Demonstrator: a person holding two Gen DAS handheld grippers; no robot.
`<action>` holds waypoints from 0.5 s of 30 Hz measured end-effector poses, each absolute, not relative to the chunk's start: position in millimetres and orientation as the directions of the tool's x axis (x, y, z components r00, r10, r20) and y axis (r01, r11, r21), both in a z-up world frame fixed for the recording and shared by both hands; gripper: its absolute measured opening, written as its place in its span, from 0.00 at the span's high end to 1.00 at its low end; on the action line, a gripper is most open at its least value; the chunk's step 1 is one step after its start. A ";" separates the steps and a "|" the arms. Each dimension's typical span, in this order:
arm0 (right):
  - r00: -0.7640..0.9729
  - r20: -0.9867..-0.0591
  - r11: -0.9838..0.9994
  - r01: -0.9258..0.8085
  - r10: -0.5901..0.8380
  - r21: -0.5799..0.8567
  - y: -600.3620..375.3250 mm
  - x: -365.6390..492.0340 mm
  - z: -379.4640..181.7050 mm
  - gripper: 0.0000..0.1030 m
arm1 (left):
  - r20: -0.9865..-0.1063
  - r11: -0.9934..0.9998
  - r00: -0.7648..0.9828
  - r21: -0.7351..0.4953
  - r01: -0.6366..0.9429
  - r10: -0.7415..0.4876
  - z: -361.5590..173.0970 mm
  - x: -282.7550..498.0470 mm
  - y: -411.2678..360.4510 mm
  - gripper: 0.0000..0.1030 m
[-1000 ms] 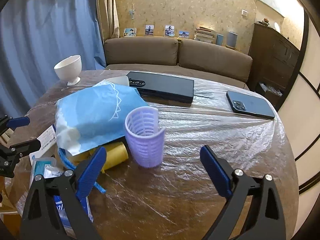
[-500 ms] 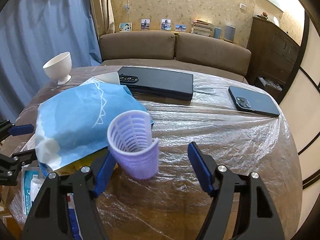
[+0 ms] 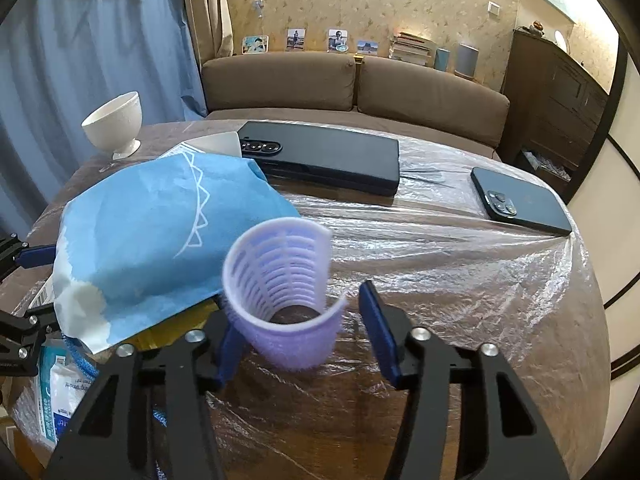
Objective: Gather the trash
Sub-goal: 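Grasp the white medicine box with the left tool while the right tool grasps another purple roller, then carry the white medicine box and purple roller over the trash bin with both tools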
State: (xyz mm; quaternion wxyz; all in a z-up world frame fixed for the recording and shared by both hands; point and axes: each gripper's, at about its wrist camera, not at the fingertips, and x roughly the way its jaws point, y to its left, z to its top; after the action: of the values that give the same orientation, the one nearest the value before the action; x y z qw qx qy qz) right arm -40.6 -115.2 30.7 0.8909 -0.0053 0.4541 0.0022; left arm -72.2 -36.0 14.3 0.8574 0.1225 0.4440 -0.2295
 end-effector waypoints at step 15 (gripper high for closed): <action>0.592 -0.806 1.000 -0.009 0.020 0.019 -115.3 -48.8 38.5 0.64 | -0.807 0.883 0.523 0.002 0.469 -0.276 16.8 -76.7 -35.2 0.50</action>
State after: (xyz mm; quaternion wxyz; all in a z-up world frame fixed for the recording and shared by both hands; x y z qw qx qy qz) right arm -48.8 -115.3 38.5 0.8921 0.0064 0.4517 0.0082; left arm -76.7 -35.2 16.8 0.8656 0.1102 0.4385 -0.2152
